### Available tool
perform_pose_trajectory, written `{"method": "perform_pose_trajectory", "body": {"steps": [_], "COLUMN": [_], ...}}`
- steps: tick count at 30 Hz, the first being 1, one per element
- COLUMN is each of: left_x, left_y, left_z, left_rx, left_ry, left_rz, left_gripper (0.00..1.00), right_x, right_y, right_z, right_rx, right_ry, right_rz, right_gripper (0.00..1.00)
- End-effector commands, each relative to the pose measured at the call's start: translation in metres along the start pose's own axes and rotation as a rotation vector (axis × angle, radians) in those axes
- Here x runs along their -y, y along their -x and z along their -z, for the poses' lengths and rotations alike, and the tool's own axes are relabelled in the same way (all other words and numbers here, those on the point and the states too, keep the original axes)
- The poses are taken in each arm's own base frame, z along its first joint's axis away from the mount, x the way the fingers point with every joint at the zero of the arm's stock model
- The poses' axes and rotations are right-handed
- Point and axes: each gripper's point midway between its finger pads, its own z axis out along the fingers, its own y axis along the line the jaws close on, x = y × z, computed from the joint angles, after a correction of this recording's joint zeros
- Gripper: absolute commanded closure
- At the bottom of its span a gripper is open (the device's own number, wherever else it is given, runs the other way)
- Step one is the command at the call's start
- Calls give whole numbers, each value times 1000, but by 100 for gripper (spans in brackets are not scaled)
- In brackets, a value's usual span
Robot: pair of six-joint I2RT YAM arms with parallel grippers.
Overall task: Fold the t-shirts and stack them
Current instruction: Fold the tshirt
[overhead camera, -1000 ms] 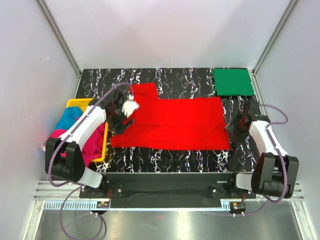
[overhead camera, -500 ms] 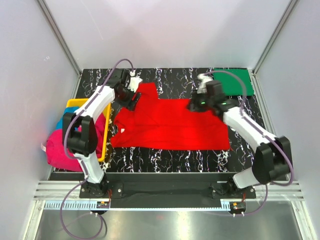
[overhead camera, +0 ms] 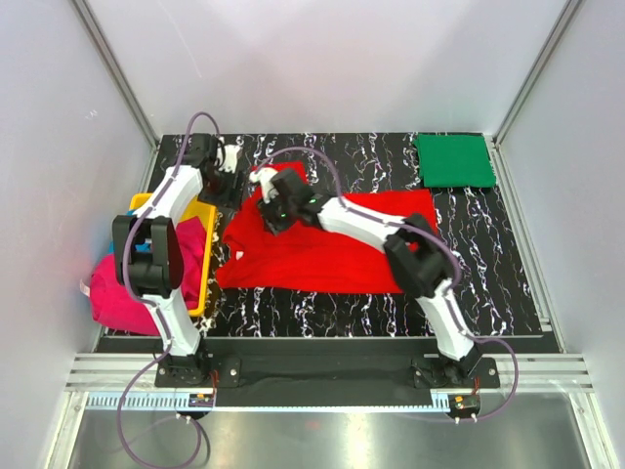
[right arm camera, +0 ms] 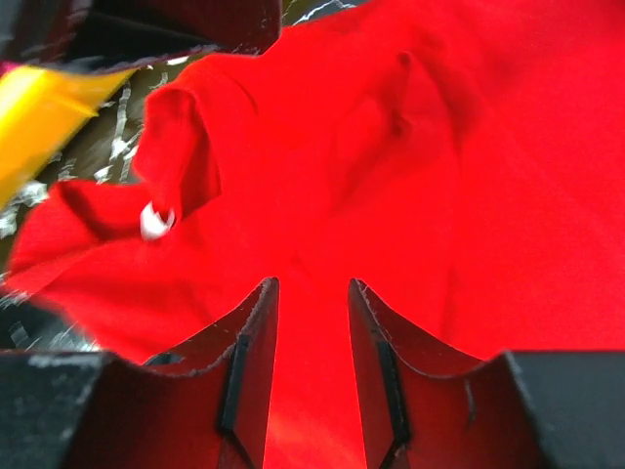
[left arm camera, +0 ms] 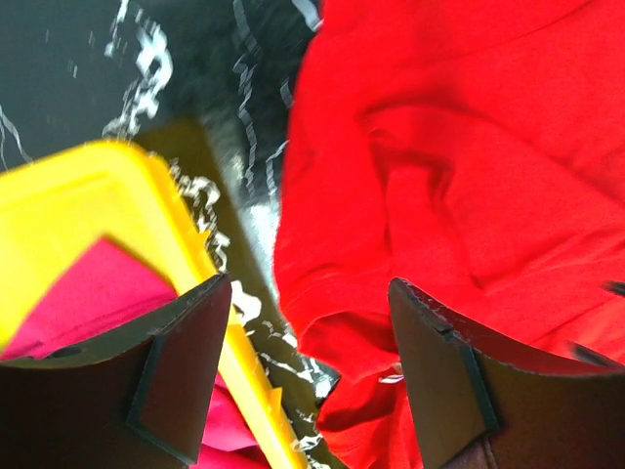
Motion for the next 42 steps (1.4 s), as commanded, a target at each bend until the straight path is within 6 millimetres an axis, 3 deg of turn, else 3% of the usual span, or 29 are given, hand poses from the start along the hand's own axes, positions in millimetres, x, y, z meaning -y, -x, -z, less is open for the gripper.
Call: {"method": "perform_pose_trajectory", "body": {"steps": [1,2,3,6,11,15,19,22,26,32,33,38,42], "left_x": [-11,-12,-12,-15,-14,-13,-10,-8,-8,-10,-11,-20,-23], "left_y": [0,-3,-7,-19,-37,-49,-60,-64,-65,-67,-66,-60,-60], "left_z": [7,5,3,-5,-27,-40,-49,-51,-53,-59,-59,-59,-58], "left_rx": [30,22,11,-19,-89,-129,-161,-166,-167,-179,-176,-162,-162], "left_ry": [37,40,42,54,39,28,15,11,23,36,43,85,99], "left_rz": [35,33,29,25,36,43,45,38,25,16,15,-9,-18], "left_gripper": [28,28,29,29,31,34,40,47,71,90,99,100,100], "right_x": [4,5,7,1,-24,-29,-21,-10,-2,11,13,30,49], "right_y": [-11,-1,-19,-23,-34,-49,-54,-48,-31,-30,-29,-5,-3], "right_z": [-22,-26,-35,-40,-43,-49,-50,-49,-41,-40,-39,-28,-29], "right_rx": [-89,-77,-130,-139,-153,-179,-197,-183,-145,-155,-150,-86,-82], "right_ry": [-67,-80,-84,-70,3,5,-33,-96,-159,-203,-206,-183,-175], "right_rz": [73,74,73,69,74,71,71,75,85,76,59,-85,-148], "right_gripper": [58,58,58,56,52,52,53,67,86,100,100,100,100]}}
